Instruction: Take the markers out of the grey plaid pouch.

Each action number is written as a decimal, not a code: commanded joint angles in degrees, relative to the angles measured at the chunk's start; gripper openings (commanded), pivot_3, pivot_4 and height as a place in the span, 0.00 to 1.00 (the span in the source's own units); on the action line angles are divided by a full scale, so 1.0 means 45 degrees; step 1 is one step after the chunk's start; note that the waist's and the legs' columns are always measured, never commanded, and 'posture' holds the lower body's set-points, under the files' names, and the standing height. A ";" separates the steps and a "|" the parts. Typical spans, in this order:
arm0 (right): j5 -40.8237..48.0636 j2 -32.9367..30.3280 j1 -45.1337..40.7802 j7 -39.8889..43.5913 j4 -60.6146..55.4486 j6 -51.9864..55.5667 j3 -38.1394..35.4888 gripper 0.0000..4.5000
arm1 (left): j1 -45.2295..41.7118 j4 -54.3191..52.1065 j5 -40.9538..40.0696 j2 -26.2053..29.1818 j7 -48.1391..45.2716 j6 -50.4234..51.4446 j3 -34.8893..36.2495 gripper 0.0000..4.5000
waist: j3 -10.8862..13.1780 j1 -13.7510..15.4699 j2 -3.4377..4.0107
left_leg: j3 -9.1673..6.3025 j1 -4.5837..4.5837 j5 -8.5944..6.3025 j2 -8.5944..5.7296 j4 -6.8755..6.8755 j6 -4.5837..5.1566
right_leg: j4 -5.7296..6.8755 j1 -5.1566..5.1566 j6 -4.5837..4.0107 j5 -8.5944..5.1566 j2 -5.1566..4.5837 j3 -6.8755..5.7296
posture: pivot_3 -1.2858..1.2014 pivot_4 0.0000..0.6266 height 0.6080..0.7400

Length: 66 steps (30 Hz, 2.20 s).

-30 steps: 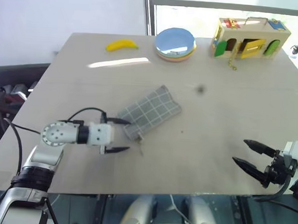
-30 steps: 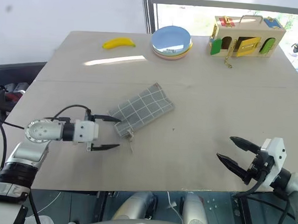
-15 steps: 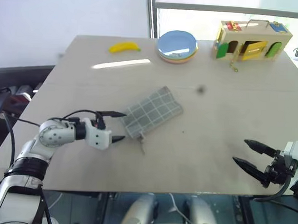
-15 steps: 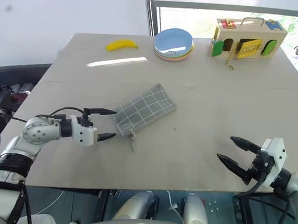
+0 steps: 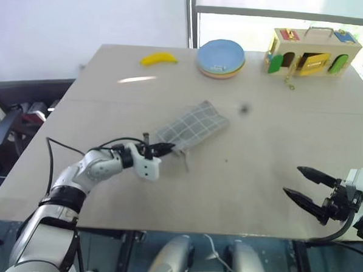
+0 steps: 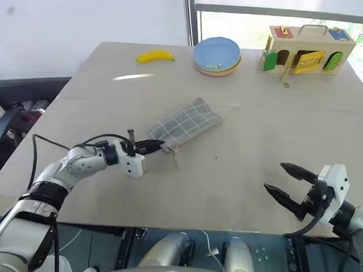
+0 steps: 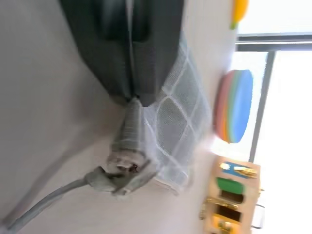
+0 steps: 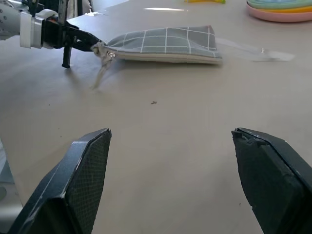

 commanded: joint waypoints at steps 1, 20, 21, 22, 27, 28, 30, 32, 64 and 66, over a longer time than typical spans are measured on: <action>0.0091 -0.0081 -0.0287 -0.0207 -0.0261 0.0048 -0.0023 0.89 | -0.0170 0.0037 -0.0373 -0.0255 0.0490 0.0184 -0.0128 0.01 | 0.0000 0.0009 0.0001 | -0.0001 0.0002 0.0000 0.0000 0.0000 0.0000 | 0.0001 0.0003 0.0000 0.0000 -0.0001 -0.0002 | 0.52 0.24 1.00; -0.0613 0.2704 -0.4496 -0.5338 -0.1882 0.3199 0.5155 0.89 | 0.0001 -0.4119 -0.4487 -0.2487 -0.2520 0.3203 -0.1165 0.01 | 0.0055 -0.0393 -0.0100 | 0.0018 -0.0247 0.0045 -0.0002 0.0028 -0.0073 | 0.0031 -0.0254 -0.0006 0.0005 0.0009 0.0029 | 0.52 0.24 1.00; -0.0472 0.2938 -0.4637 -0.5711 -0.1900 0.3541 0.5273 0.89 | 0.0018 -0.4168 -0.4534 -0.2532 -0.2582 0.3238 -0.1210 0.01 | 0.0055 -0.0394 -0.0100 | 0.0018 -0.0247 0.0045 -0.0002 0.0028 -0.0073 | 0.0032 -0.0255 -0.0006 0.0005 0.0010 0.0030 | 0.52 0.24 1.00; -0.0128 0.3223 -0.4720 -0.6074 -0.1984 0.4001 0.5370 0.89 | 0.0028 -0.4227 -0.4553 -0.2578 -0.2619 0.3284 -0.1240 0.01 | 0.0055 -0.0387 -0.0100 | 0.0017 -0.0246 0.0045 -0.0002 0.0028 -0.0074 | 0.0032 -0.0255 -0.0007 0.0006 0.0012 0.0029 | 0.52 0.24 1.00; -0.0323 0.3779 -0.5283 -0.7492 -0.1962 0.5851 0.6247 0.89 | 0.0051 -0.4445 -0.4593 -0.2786 -0.2770 0.3416 -0.1330 0.01 | 0.0056 -0.0394 -0.0102 | 0.0019 -0.0245 0.0047 -0.0002 0.0028 -0.0076 | 0.0037 -0.0258 -0.0007 0.0006 0.0012 0.0034 | 0.52 0.24 1.00; -0.0226 0.3895 -0.5444 -0.7605 -0.1896 0.6051 0.6241 0.89 | 0.0063 -0.4461 -0.4582 -0.2825 -0.2793 0.3425 -0.1334 0.01 | 0.0056 -0.0399 -0.0102 | 0.0018 -0.0247 0.0047 -0.0002 0.0028 -0.0077 | 0.0038 -0.0260 -0.0007 0.0006 0.0012 0.0033 | 0.52 0.24 1.00; 0.0127 0.4070 -0.5656 -0.7745 -0.1862 0.6563 0.6195 0.89 | 0.0077 -0.4468 -0.4552 -0.2884 -0.2826 0.3431 -0.1339 0.01 | 0.0056 -0.0412 -0.0102 | 0.0022 -0.0247 0.0048 -0.0003 0.0029 -0.0077 | 0.0039 -0.0261 -0.0008 0.0006 0.0013 0.0038 | 0.52 0.24 1.00; 0.0225 0.4149 -0.5787 -0.7874 -0.1822 0.6889 0.6149 0.84 | 0.0071 -0.4499 -0.4558 -0.2936 -0.2834 0.3488 -0.1312 0.00 | 0.0056 -0.0405 -0.0102 | 0.0019 -0.0243 0.0049 -0.0002 0.0029 -0.0078 | 0.0040 -0.0260 -0.0008 0.0006 0.0014 0.0035 | 0.52 0.24 1.00; 0.0976 0.0455 -0.4934 -0.7325 0.1138 0.6267 -0.0562 0.01 | 0.0546 -0.4926 -0.5918 -0.2944 -0.3238 0.4494 -0.0891 0.00 | 0.0056 -0.0399 -0.0102 | 0.0057 -0.0245 0.0049 -0.0001 0.0030 -0.0075 | 0.0056 -0.0269 -0.0008 0.0007 0.0014 0.0068 | 0.52 0.24 1.00; 0.1240 0.0173 -0.4510 -0.6778 0.0473 0.6512 -0.0265 0.01 | 0.0575 -0.5076 -0.6204 -0.3047 -0.3421 0.4744 -0.0974 0.00 | 0.0056 -0.0392 -0.0102 | 0.0058 -0.0247 0.0048 -0.0001 0.0030 -0.0074 | 0.0055 -0.0269 -0.0008 0.0007 0.0013 0.0069 | 0.52 0.24 1.00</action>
